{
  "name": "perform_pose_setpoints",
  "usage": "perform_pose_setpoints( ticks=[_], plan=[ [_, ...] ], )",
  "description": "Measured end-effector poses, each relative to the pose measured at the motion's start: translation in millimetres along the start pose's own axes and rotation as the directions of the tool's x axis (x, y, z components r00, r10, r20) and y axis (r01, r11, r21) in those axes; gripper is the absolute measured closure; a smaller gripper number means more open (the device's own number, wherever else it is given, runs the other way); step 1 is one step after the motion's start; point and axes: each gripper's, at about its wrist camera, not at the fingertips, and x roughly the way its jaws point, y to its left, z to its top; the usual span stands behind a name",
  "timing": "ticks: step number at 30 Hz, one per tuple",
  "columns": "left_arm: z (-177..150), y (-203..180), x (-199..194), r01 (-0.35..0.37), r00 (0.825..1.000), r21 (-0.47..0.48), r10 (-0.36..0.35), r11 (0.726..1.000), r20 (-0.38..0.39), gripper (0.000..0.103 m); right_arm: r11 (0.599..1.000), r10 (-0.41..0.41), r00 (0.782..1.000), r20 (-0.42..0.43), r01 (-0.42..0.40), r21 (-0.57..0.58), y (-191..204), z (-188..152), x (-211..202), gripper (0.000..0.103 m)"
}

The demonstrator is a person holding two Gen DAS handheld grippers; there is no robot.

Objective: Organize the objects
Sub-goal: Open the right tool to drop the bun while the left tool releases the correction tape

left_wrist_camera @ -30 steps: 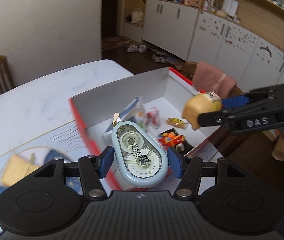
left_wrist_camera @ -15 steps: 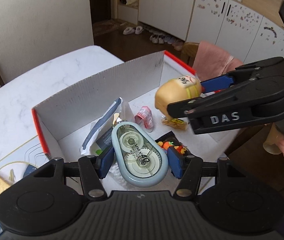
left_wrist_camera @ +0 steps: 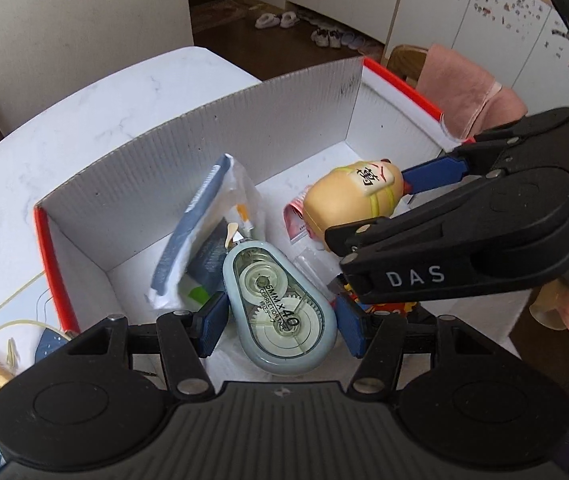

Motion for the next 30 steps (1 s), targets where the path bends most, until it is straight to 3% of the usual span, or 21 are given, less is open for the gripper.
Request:
perform_pose_setpoints(
  ticks=[8,16,23,26,30],
  plan=[
    [3.5,0.6,19.9,-0.007,0.998,0.029,0.009,1.000,-0.064,0.045,1.000,-0.018,0.999,-0.026,0.019,0.009,0.3,7.2,13.8,0.033],
    [3.5,8.1,25.7,0.018,0.996,-0.011,-0.019,1.000,-0.092,0.045,1.000,-0.009,1.000,0.013,0.010,-0.022,-0.3,7.4,-1.4,0.029],
    [4.7,5.7,27.9,0.019,0.997,-0.024,-0.020,1.000,-0.079,0.044,1.000,0.016,1.000,0.026,-0.016,-0.007,-4.2,4.3,-12.4,0.027],
    [4.5,6.5,26.1,0.031,0.998,-0.041,-0.033,0.999,-0.059,0.037,1.000,0.028,0.999,0.034,-0.028,0.004,-5.9,2.5,-16.3,0.027],
    [2.1,10.1,16.1,0.049,0.998,-0.073,-0.052,0.996,-0.039,0.036,0.999,0.044,0.998,0.049,-0.044,0.009,-7.3,-2.4,-25.5,0.025]
  ],
)
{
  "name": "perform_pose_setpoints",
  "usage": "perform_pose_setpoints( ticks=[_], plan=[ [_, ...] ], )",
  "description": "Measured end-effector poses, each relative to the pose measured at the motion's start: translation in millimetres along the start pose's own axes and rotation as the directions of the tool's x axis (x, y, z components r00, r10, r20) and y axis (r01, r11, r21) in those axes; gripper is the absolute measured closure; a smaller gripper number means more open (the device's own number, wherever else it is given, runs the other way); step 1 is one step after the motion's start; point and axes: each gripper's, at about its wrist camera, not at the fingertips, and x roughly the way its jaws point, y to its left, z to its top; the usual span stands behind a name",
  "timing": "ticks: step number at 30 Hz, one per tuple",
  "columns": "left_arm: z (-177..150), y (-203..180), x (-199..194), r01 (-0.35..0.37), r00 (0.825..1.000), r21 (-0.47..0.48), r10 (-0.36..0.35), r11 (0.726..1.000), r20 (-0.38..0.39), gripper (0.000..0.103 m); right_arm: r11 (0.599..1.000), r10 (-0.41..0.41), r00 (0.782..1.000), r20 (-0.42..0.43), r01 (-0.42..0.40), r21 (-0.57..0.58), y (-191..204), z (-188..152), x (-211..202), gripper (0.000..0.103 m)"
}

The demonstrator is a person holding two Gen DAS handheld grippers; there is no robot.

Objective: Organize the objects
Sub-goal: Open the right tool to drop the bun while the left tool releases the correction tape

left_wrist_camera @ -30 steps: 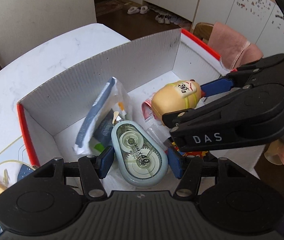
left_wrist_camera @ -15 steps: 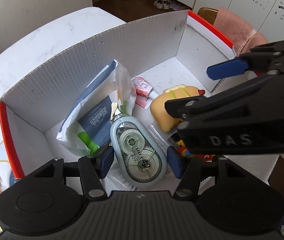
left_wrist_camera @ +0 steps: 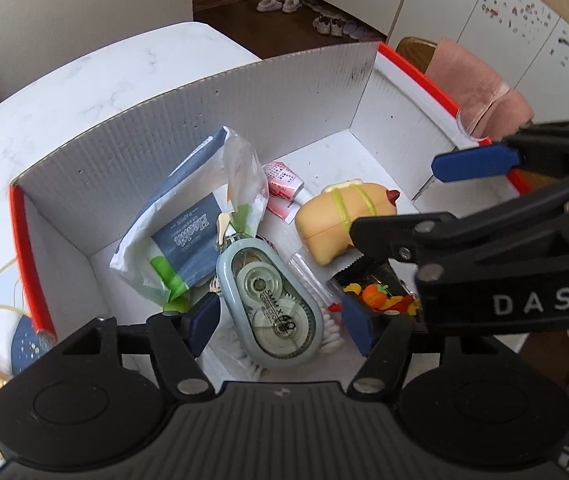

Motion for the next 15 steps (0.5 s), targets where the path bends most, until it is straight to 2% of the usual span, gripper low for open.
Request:
perform_pose_setpoints(
  ticks=[7,15],
  plan=[
    [-10.2,3.7,-24.5,0.008,0.998,-0.035,-0.005,0.999,0.066,0.036,1.000,0.028,0.999,0.040,-0.028,0.002,2.9,-9.0,-22.0,0.024],
    [-30.0,16.7,-67.2,0.028,0.986,-0.066,-0.017,0.997,0.168,0.036,0.998,0.051,0.994,0.093,-0.054,0.032,8.3,-17.2,-48.3,0.023]
  ],
)
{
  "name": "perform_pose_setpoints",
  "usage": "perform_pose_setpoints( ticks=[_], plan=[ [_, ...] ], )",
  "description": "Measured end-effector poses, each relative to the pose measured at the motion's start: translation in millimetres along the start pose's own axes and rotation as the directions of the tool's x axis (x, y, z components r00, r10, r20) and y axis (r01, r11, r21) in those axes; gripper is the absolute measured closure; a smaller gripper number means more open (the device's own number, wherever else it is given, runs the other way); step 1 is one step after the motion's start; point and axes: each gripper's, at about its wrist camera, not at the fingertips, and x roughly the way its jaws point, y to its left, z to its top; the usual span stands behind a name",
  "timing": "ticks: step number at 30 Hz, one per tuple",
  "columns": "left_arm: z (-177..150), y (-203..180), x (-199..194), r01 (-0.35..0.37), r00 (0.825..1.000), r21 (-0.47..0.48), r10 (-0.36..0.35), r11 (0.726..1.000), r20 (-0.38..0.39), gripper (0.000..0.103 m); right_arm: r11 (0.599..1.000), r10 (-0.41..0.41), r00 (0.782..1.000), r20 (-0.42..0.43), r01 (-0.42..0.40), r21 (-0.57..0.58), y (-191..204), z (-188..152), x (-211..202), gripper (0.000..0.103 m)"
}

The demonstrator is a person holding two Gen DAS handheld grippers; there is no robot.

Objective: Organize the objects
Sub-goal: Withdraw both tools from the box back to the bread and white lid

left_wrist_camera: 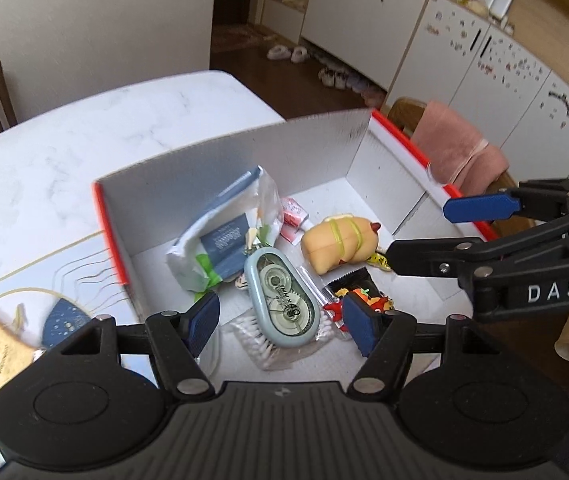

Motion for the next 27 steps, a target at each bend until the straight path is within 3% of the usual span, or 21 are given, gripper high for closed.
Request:
perform_pose_setpoints(
  ticks=[8,10,13,22,27],
  plan=[
    [-15.0,7.5,-41.9,-0.001,0.997,0.009,0.001,1.000,0.075,0.036,1.000,0.013,0.998,0.054,-0.014,0.013,15.2,-8.3,-27.0,0.023],
    [-20.6,10.2,-54.4,-0.006,0.996,0.018,0.004,1.000,0.094,0.028,1.000,0.016,0.998,0.062,-0.017,0.018,20.7,-11.0,-30.9,0.021],
    [-28.1,16.4,-68.1,-0.013,0.993,0.025,0.009,1.000,0.118,0.027,0.998,0.030,0.997,0.071,-0.034,0.055,27.4,-14.8,-35.6,0.020],
    [-52.0,64.9,-98.4,-0.012,0.993,-0.037,0.016,0.999,0.117,0.020,0.996,0.066,0.992,0.104,-0.071,0.046,70.0,-25.8,-39.7,0.006],
    [-65.8,100.3,-105.0,-0.033,0.995,-0.074,0.040,0.997,0.095,0.015,0.997,0.080,0.991,0.105,-0.080,-0.003,105.5,-29.2,-33.1,0.004]
  ],
)
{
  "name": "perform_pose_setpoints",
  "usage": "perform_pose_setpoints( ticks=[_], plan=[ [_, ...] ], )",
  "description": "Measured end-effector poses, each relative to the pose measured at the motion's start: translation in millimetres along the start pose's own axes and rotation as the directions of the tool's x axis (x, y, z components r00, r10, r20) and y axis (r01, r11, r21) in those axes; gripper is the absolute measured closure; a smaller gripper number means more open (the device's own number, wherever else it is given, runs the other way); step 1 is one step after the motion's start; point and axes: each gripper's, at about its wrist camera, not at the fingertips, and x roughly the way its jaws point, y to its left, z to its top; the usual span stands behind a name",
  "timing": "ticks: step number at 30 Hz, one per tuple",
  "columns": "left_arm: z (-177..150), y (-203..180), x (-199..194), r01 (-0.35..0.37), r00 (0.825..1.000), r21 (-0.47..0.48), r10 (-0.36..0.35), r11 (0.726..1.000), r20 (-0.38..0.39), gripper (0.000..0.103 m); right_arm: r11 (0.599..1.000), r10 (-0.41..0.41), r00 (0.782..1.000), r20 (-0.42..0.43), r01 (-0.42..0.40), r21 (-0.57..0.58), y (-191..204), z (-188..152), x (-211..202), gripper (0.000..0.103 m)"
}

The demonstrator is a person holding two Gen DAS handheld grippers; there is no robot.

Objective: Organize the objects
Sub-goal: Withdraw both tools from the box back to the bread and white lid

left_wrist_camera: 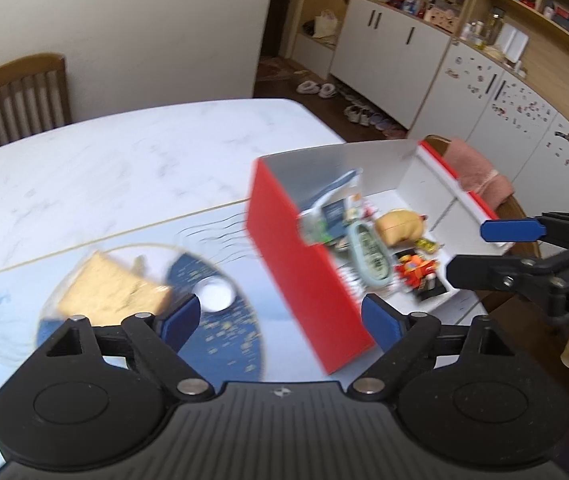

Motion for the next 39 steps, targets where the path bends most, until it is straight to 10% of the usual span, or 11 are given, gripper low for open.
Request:
perform_pose_setpoints(
  ticks=[4,22,32,39],
  plan=[
    [-5.5,30.3,-0.8,-0.036,0.999,-0.025,0.035,0.999,-0.021,0.001,0.999,0.015,1.000,-0.014,-0.016,-0.032,29.3,-2.1,11.2,0.004],
    [20.0,139.7,64.8,-0.210,0.963,-0.245,0.157,0.947,-0.219,0.001,0.988,0.034,0.995,-0.097,-0.049,-0.149,134.5,-14.4,65.8,0.004],
    [42.2,150.6,101.8,-0.280,0.936,-0.396,0.157,0.874,-0.315,0.001,0.985,0.014,0.991,-0.134,-0.037,-0.168,146.3,-21.7,94.2,0.004],
    [42.9,161.2,127.4,-0.410,0.882,-0.455,0.216,0.791,-0.419,0.001,0.983,0.022,0.988,-0.155,-0.050,-0.175,144.8,-22.3,106.0,0.004]
  ],
)
